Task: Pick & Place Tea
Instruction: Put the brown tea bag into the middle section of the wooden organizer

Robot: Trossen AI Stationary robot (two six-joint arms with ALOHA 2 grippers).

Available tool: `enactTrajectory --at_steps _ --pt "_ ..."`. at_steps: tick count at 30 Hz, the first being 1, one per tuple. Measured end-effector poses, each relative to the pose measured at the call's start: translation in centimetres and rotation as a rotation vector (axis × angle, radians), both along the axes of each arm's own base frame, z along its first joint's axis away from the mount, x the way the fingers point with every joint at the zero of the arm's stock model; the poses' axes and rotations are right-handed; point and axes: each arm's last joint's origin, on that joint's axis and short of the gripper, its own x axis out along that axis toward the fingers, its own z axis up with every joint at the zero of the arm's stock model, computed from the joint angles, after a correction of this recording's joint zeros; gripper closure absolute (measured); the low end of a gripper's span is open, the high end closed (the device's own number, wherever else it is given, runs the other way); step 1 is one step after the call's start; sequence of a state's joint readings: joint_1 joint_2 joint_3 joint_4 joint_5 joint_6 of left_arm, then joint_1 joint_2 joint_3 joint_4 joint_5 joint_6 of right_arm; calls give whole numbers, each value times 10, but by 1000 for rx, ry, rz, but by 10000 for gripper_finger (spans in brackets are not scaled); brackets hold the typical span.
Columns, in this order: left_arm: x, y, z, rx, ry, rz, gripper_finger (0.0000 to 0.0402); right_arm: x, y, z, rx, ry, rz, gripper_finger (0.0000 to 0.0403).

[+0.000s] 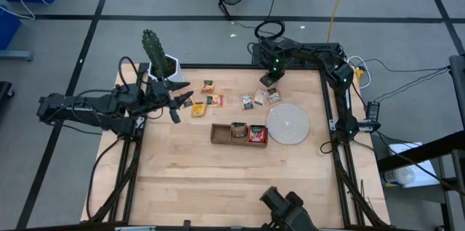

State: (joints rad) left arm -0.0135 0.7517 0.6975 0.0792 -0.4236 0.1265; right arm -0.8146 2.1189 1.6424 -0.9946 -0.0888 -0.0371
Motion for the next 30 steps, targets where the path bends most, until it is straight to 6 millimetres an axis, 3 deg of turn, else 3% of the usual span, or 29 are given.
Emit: enactTrajectory --at_steps 7,13,18,22,25,30 --pt "0 0 0 0 0 0 245 2 13 30 -197 124 237 392" --pt "0 0 0 0 0 0 245 -11 12 36 -161 184 321 295" --pt "0 0 0 0 0 0 245 -16 4 24 -168 88 295 179" --pt "0 0 0 0 0 0 245 -21 0 9 -201 66 326 115" --pt "0 0 0 0 0 0 245 -22 -4 -2 -201 0 335 99" --pt "0 0 0 0 0 0 245 -21 -12 -18 -164 -97 283 106"
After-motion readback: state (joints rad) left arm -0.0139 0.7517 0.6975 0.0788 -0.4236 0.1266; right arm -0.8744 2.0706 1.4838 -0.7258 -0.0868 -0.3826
